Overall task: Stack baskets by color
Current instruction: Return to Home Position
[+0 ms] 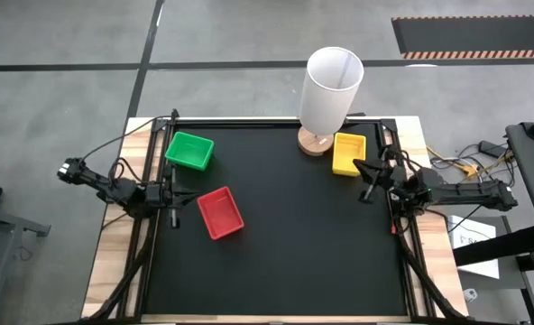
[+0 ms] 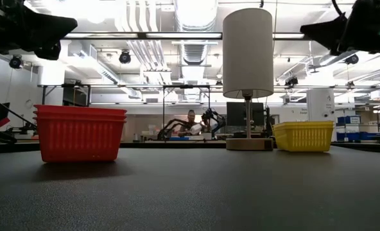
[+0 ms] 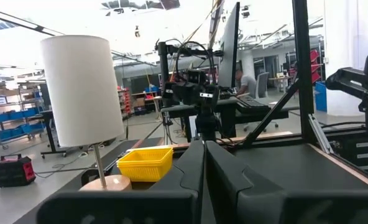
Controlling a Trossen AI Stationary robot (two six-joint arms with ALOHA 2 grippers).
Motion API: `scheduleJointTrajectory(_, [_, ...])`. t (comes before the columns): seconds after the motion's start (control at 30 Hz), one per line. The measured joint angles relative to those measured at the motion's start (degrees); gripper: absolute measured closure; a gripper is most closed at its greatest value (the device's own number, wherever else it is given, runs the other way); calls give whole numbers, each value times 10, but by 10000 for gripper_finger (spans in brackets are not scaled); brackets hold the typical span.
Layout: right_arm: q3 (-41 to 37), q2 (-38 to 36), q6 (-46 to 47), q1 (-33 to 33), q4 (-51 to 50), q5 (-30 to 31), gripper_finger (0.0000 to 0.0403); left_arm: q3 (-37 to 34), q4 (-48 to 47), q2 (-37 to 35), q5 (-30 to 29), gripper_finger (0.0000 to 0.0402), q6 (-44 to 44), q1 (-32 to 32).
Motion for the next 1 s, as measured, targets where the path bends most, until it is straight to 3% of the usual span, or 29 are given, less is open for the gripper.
scheduleJointTrajectory(0.3, [0, -6, 44, 1, -9, 0, 394, 0, 1, 0, -1, 402, 0, 0])
scheduleJointTrajectory(0.53, [-1, -117, 42, -6, -230, -10, 394, -1, 0, 8, -1, 402, 0, 0])
scheduleJointTrajectory(0.67, [-1, -117, 20, -12, -255, -55, 394, -1, 1, 15, -2, 402, 0, 0])
scheduleJointTrajectory(0.87, [-1, -118, -36, -14, -306, -191, 394, -1, 0, 28, -1, 402, 0, 0])
scheduleJointTrajectory(1.0, [-1, -118, -52, -14, -306, -200, 394, -1, 0, 37, -1, 402, 0, 0])
